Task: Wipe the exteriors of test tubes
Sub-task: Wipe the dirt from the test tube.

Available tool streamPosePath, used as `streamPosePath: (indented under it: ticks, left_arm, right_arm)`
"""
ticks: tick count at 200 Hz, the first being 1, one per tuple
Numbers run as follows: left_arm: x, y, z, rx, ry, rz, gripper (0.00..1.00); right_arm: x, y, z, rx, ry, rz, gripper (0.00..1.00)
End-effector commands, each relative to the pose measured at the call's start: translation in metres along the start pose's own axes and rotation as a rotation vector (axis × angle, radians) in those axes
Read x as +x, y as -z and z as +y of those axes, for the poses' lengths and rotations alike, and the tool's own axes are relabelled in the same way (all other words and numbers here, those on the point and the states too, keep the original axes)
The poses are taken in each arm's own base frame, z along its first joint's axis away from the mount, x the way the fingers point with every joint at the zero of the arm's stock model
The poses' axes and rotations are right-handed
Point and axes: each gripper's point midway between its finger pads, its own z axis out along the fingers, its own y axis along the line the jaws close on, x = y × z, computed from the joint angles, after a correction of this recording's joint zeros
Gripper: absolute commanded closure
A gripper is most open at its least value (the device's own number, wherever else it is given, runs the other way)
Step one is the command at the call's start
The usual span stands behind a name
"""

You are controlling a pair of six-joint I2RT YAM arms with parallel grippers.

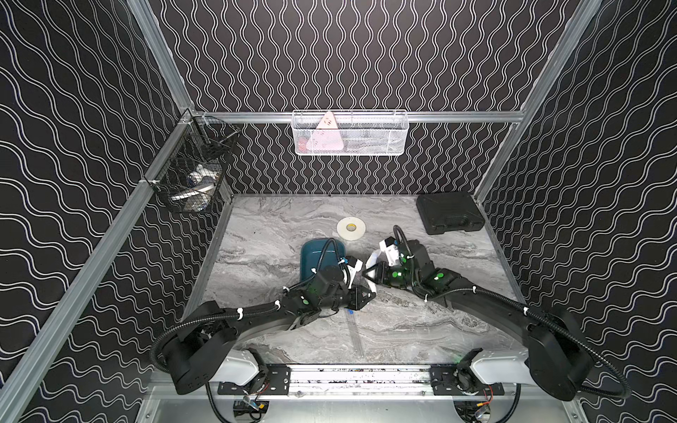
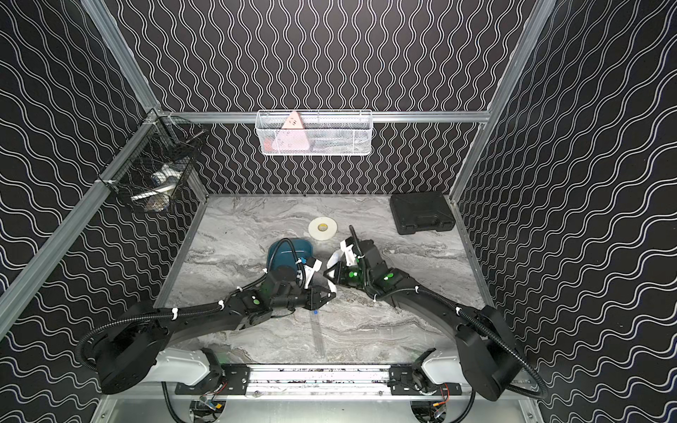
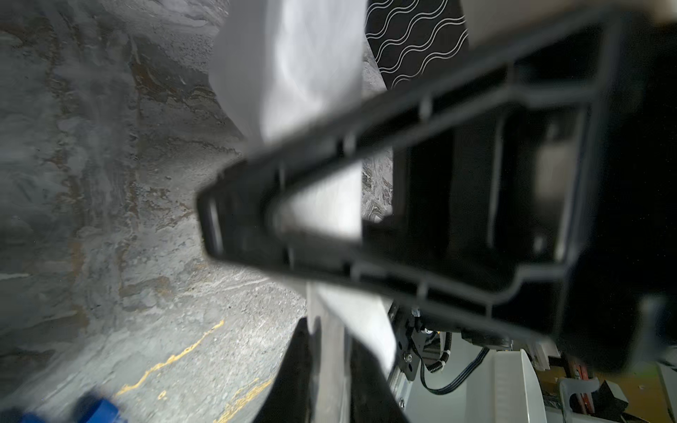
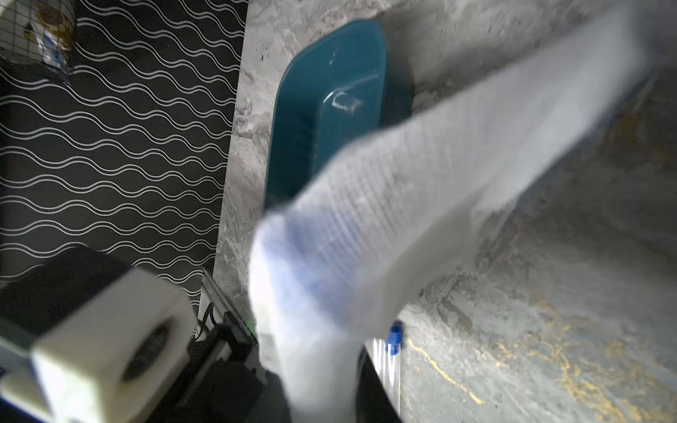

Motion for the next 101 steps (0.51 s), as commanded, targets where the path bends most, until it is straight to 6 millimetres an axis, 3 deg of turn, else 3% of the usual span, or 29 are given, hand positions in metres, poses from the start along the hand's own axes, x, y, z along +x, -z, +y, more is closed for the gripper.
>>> streamPosePath:
  ticks: [1, 20, 68, 101]
  left_arm:
    - [-0.007, 0.000, -0.009, 0.040, -0.025, -0.024, 0.86]
    - [-0.007, 0.000, -0.010, 0.044, -0.025, -0.021, 0.86]
    - [-0.008, 0.002, -0.012, 0.045, -0.034, -0.021, 0.86]
    - [-0.010, 0.001, -0.012, 0.043, -0.034, -0.026, 0.86]
  right_arm:
    - [0.002, -0.003, 0.015, -0.054, -0.022, -0.019, 0.80]
    - [-0.004, -0.004, 0.013, -0.031, -0.003, -0.031, 0.80]
    - [-0.071, 0.015, 0.006, -0.072, -0.024, -0.099, 0.80]
    - [-0.068, 0.013, 0.008, -0.087, -0.020, -0.057, 0.81]
